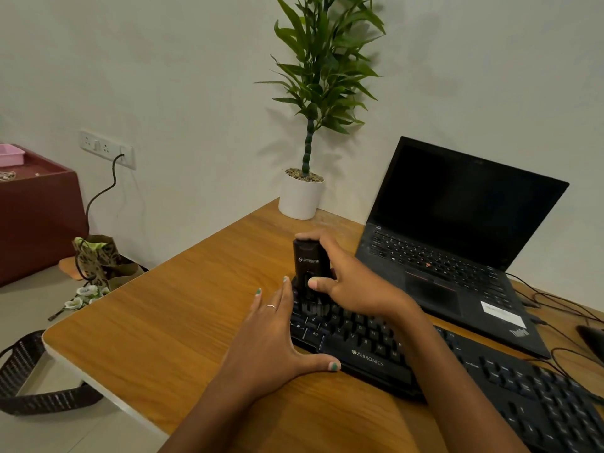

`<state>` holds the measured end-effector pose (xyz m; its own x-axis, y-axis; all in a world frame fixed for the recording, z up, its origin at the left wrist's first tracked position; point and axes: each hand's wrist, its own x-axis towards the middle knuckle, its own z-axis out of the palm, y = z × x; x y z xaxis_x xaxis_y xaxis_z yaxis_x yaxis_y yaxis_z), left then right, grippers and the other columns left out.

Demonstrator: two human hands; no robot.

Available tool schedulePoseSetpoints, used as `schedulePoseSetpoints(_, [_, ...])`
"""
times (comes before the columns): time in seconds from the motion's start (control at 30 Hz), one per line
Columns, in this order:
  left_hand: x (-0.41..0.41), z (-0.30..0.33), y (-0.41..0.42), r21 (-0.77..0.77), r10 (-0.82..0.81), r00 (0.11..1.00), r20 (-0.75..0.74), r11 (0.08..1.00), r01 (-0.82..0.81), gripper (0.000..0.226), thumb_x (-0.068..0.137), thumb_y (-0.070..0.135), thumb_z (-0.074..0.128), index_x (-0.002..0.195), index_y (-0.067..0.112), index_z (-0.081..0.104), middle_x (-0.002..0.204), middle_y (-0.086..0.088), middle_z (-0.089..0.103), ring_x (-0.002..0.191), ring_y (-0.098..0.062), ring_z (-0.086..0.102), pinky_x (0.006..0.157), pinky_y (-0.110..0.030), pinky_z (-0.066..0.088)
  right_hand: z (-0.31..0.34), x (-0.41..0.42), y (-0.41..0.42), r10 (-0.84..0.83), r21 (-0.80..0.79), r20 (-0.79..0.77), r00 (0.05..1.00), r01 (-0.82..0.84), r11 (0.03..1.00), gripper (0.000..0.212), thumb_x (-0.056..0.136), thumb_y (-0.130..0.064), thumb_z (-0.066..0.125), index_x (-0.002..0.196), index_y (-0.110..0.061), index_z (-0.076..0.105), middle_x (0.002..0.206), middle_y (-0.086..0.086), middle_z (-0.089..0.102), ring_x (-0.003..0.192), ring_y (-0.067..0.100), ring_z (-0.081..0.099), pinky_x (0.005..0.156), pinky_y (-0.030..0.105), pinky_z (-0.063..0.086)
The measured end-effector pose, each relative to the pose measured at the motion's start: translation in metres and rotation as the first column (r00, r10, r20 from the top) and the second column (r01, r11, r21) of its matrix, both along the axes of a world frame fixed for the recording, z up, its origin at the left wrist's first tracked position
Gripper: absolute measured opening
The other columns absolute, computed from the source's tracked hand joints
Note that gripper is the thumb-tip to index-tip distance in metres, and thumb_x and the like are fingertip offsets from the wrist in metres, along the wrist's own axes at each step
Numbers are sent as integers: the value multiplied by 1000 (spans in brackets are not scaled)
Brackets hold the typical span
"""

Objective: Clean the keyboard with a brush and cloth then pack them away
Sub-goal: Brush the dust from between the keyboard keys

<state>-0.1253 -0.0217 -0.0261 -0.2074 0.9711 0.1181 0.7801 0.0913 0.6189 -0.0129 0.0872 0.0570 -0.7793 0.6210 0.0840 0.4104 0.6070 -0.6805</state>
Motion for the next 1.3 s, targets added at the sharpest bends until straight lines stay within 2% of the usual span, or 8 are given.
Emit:
schedulePoseSetpoints(0.3, [-1,-4,1,-1,10,1000,4,1000,-10,140,54,87,60,152,25,-19,162,6,6,147,-24,-13,119,-39,8,-4,6,5,-59,-16,-76,995,58,998,61,91,-4,54,131,-43,28,116,-3,47,99,16,56,82,38,56])
schedulePoseSetpoints(0.43, [-1,-4,1,-4,21,1000,-3,1000,-21,141,53,88,59,151,25,-20,162,7,7,147,-24,-12,119,-39,9,-18,0,3,-186,181,-133,974,208,961,64,92,-8,54,136,-42,21,117,-1,46,91,17,58,70,31,56])
schedulePoseSetpoints(0.6, [0,-4,2,-1,12,1000,8,1000,-12,142,51,89,59,151,25,-20,162,8,6,148,-25,-12,119,-40,9,-2,8,7,-59,-23,-62,996,57,998,63,91,-5,55,130,-46,27,119,-5,45,100,17,56,83,42,56])
schedulePoseSetpoints(0.77, [0,-2,0,2,21,1000,20,1000,-21,143,51,88,60,151,25,-20,162,8,7,147,-24,-12,119,-41,10,-7,6,2,-111,64,-98,989,118,991,63,91,-6,56,130,-47,26,118,-5,46,100,20,59,80,45,56])
schedulePoseSetpoints(0.93, [-1,-2,1,121,-11,1000,15,993,9,142,51,92,57,153,24,-15,160,8,19,142,-6,-6,116,-30,-8,4,11,-8,88,-146,-66,994,-97,985,59,91,-5,56,129,-42,33,120,-8,47,103,17,59,79,34,58])
schedulePoseSetpoints(1.03, [3,10,-6,61,30,999,-10,998,-30,136,58,82,63,154,19,-11,161,7,13,120,3,-12,114,-29,-8,-8,4,-7,-87,26,-123,989,91,996,62,92,-8,55,131,-47,27,116,-3,48,91,16,62,71,36,59])
schedulePoseSetpoints(1.13, [5,17,-11,13,50,999,-9,999,-49,133,60,80,64,154,19,-8,161,6,16,136,-2,-7,117,-33,-2,-21,1,-6,-199,91,-232,952,225,970,64,92,-9,55,131,-48,23,114,-2,50,89,15,61,70,36,59])
schedulePoseSetpoints(1.3, [6,22,-11,-12,53,998,38,999,-53,141,60,78,65,149,17,-25,156,9,29,144,-12,6,107,-24,-12,-12,-1,-7,-8,-87,-205,979,-10,996,61,90,-5,58,129,-45,32,116,-11,48,99,11,58,78,35,58])
